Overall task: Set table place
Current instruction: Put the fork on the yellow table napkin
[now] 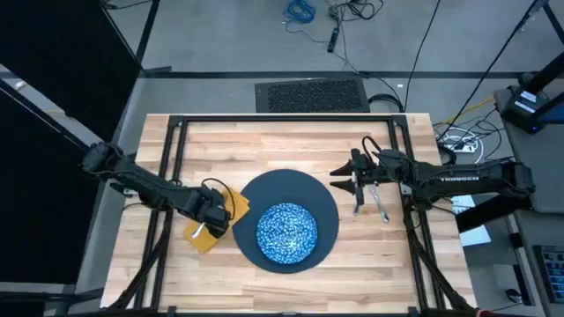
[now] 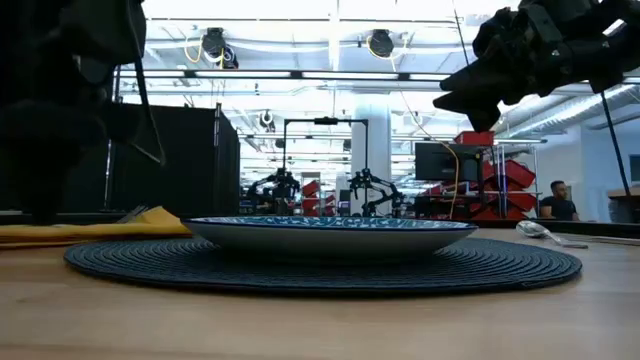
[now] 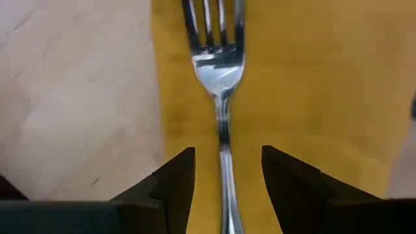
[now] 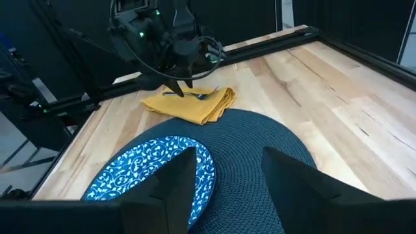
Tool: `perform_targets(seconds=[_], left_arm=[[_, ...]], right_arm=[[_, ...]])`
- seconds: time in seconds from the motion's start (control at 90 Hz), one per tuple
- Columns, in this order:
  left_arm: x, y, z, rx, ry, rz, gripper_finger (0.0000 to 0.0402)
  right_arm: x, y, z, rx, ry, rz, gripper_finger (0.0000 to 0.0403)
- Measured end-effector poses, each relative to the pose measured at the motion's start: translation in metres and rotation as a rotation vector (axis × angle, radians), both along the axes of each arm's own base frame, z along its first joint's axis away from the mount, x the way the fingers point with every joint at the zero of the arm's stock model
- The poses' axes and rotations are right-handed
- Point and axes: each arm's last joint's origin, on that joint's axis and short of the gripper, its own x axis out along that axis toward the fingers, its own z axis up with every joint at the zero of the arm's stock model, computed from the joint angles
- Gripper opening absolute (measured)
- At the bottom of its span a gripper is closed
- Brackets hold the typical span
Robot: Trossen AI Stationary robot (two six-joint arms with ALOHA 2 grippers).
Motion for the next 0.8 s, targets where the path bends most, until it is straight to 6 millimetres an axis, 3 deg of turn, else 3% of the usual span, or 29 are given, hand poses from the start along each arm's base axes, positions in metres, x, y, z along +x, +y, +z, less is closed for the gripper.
perform_targets(seconds=[0.389, 0.511, 0.689, 0.8], left_arm=[[-0.0020, 0.0007, -0.0070, -0.011, -0.012, 0.000, 0.0155], [-0.0020, 0.0007, -0.0070, -0.009, -0.012, -0.008, 0.0113], [-0.0020, 0.0009, -0.0070, -0.004, -0.011, -0.025, 0.0017], [-0.0019, 0.0015, -0.0068, 0.015, -0.016, -0.025, 0.0006]], right_arm=[[0.0000, 0.0000, -0.0001, 0.000, 0.001, -0.001, 0.0167], [0.0000, 0.0000, -0.0001, 0.000, 0.001, -0.001, 0.0167], [0.0000, 0.0000, -0.0001, 0.000, 0.001, -0.001, 0.0167], [0.0000, 0.0000, 0.0000, 0.000, 0.001, -0.001, 0.0167]])
